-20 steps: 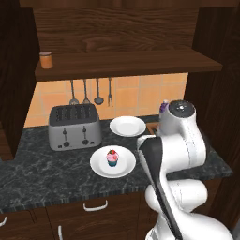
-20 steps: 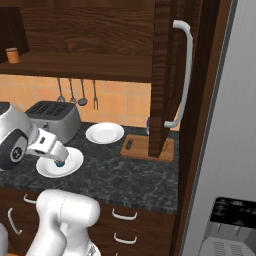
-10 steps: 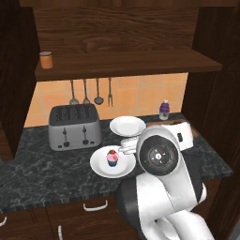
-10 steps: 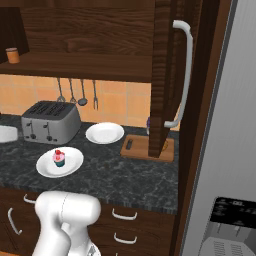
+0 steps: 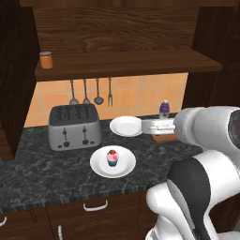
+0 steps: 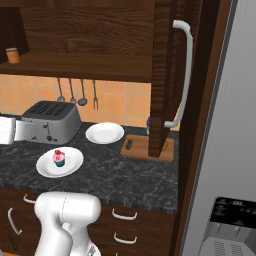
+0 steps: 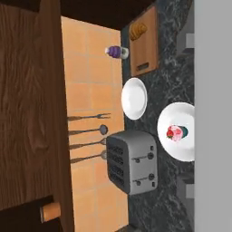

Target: From the different types of pastries on the counter, select a croissant and place it on the cutting board. Then retrieve a jar of jam from the cabinet and place it alongside the croissant on the cutting board.

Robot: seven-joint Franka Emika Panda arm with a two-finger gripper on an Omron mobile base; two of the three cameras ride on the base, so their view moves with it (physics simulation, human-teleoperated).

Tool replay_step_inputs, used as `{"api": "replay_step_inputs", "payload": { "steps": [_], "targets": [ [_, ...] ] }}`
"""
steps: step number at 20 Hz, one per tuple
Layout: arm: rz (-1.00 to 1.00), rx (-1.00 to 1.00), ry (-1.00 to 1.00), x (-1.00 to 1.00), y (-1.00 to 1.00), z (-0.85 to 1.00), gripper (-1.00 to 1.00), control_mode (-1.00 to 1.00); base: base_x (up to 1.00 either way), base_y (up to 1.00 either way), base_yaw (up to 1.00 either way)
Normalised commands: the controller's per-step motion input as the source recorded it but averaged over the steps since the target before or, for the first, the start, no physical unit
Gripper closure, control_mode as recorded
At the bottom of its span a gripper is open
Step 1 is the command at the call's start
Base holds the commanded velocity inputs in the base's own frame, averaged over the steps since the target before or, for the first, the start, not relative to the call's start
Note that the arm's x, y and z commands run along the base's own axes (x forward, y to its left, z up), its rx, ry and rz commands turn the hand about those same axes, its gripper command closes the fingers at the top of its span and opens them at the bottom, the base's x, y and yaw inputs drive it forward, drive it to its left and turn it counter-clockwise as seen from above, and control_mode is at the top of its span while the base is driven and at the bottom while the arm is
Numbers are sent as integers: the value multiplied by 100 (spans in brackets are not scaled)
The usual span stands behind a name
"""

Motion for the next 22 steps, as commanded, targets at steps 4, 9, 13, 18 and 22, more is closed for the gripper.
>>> {"api": "replay_step_inputs", "payload": {
  "steps": [4, 9, 13, 18, 22],
  "targets": [
    [38, 1, -29, -51, 1, 74, -100, -100, 0, 0, 0],
    [39, -5, -55, -38, 6, 78, -100, -100, 0, 0, 0],
    [37, -7, -58, -37, 0, 60, -100, -100, 0, 0, 0],
    [3, 19, -1, 41, -20, 0, -100, -100, 0, 0, 0],
    [0, 16, 14, 95, -13, 16, -100, -100, 0, 0, 0]
  ]
}}
